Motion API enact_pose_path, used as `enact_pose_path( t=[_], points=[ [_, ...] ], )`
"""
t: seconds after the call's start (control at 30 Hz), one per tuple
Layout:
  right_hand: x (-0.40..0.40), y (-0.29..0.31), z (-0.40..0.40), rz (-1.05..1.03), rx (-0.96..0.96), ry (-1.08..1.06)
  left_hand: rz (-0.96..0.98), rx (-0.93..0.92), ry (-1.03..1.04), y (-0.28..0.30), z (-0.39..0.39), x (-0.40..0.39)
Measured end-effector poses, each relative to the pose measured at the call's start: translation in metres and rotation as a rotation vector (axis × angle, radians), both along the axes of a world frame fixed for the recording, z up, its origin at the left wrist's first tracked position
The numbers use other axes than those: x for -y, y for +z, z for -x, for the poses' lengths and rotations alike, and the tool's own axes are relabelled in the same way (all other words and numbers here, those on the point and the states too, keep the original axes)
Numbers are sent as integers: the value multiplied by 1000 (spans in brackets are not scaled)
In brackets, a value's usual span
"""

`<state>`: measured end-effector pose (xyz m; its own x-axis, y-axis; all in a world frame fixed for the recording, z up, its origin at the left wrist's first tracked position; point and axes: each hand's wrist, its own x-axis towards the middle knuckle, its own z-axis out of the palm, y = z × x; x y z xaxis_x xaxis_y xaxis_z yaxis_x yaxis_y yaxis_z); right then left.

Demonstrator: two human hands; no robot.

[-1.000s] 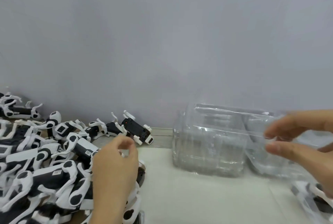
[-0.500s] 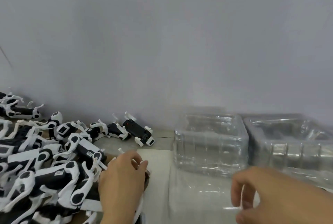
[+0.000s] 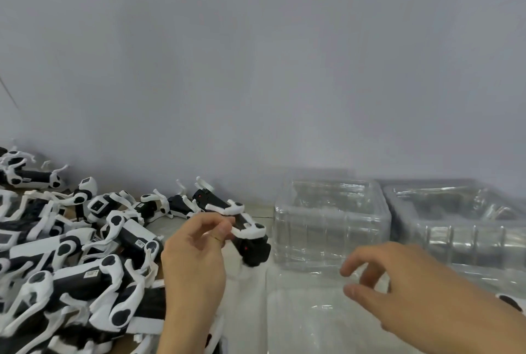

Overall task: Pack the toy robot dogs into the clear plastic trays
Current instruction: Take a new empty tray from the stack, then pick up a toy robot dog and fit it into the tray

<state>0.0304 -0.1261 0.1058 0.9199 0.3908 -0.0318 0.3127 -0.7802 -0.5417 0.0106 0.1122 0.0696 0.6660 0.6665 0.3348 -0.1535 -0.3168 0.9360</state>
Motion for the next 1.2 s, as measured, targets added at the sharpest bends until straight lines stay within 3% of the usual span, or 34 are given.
enact_pose_path(
  t=[0.13,0.27,0.37,0.47,0.57,0.7,0.9,0.97,1.07,1.13,1.2],
  points=[
    [-7,-7,-5,-50,94,-19,340,267,-144,6,0,5],
    [-21,-12,-10,-199,90,-22,445,331,-242,15,2,11],
    [-33,-16,-10,-477,-77,-70,434,362,-346,21,4,18],
    [-43,-13,-8,-710,-385,-130,351,352,-488,23,5,28],
    [-42,-5,-7,-897,-554,-45,279,308,-679,23,4,39],
    [-32,-7,-10,-978,-521,49,153,215,-853,23,4,46],
    [-36,-10,-10,-957,-232,-146,102,94,-934,24,7,50],
    [-34,-9,-11,-987,-147,-227,117,136,-877,22,5,50],
    [-24,-7,-15,-1030,-48,-341,18,105,-551,11,-3,45],
    [-15,-4,-16,-1020,-4,-397,-112,-32,-353,-1,-7,41],
    [-4,-1,-17,-986,47,-445,-237,-228,-302,-13,-11,40]
  ],
)
